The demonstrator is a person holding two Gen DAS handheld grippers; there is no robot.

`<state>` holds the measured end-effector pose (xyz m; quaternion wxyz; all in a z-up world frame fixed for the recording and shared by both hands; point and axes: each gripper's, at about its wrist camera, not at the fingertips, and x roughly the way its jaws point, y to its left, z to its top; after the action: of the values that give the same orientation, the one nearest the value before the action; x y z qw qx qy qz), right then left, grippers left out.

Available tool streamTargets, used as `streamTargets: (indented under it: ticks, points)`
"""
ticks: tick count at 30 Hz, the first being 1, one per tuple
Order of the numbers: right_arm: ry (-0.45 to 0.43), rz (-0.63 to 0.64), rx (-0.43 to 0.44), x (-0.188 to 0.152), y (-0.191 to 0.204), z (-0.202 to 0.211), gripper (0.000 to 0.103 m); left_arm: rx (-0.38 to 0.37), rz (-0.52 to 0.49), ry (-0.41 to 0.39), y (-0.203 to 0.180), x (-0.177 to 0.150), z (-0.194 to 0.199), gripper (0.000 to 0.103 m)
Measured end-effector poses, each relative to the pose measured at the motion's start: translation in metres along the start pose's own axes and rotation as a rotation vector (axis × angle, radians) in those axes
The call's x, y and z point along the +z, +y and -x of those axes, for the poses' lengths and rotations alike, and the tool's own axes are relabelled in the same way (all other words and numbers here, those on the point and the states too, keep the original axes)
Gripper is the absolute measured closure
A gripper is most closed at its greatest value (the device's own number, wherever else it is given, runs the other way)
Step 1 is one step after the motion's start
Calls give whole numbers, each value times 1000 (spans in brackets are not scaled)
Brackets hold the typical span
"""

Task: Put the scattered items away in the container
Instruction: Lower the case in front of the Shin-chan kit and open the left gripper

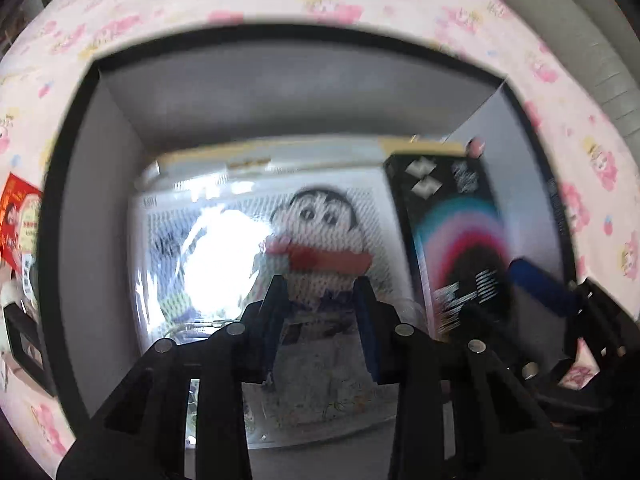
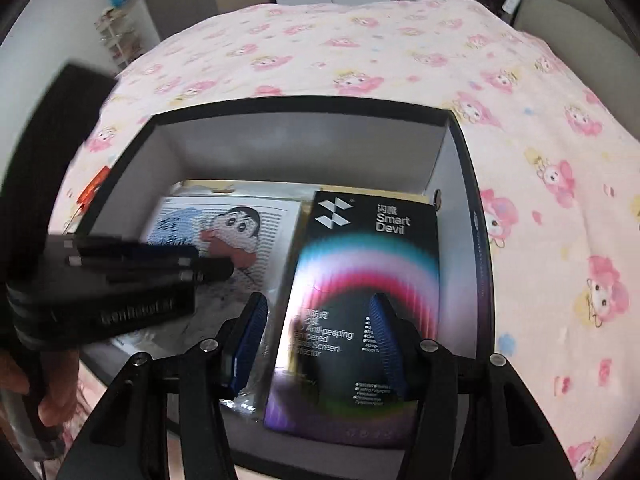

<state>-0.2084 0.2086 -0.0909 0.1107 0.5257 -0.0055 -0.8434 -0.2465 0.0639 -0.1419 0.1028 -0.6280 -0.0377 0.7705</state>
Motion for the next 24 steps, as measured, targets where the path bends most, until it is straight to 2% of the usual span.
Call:
streamTargets:
  ticks: [6, 9, 10, 12, 13, 16, 18, 20, 22, 24]
  points:
    - [118, -44, 122, 1, -1, -30, 52, 100, 22, 56, 13, -10, 7, 68]
    - [136, -12, 194, -1, 7, -28, 52, 87, 59, 65, 27, -11, 11, 63]
    - [158, 4, 248, -3, 12, -28, 52, 82, 78, 66, 32, -11, 13, 63]
    - [175, 28, 300, -5, 17, -28, 53, 54, 103, 36, 38, -12, 19, 64]
    - [173, 24, 296, -6, 17, -28, 53, 38, 101, 1, 38, -14, 25, 64]
    - [96, 19, 171, -7, 12, -16, 53, 10, 64, -83, 29, -19, 40, 64]
    - [27, 12, 80, -5, 6, -4, 53, -38, 45, -78, 24, -21, 40, 64]
    - [7, -21, 57, -3, -2, 0, 53, -73, 46, -27, 21, -22, 30, 64]
    - [12, -53, 57, -1, -10, -1, 53, -31, 29, -12, 13, -20, 23, 64]
    - [31, -73, 52, 4, -19, -3, 56, 54, 31, -1, 14, -28, 27, 64]
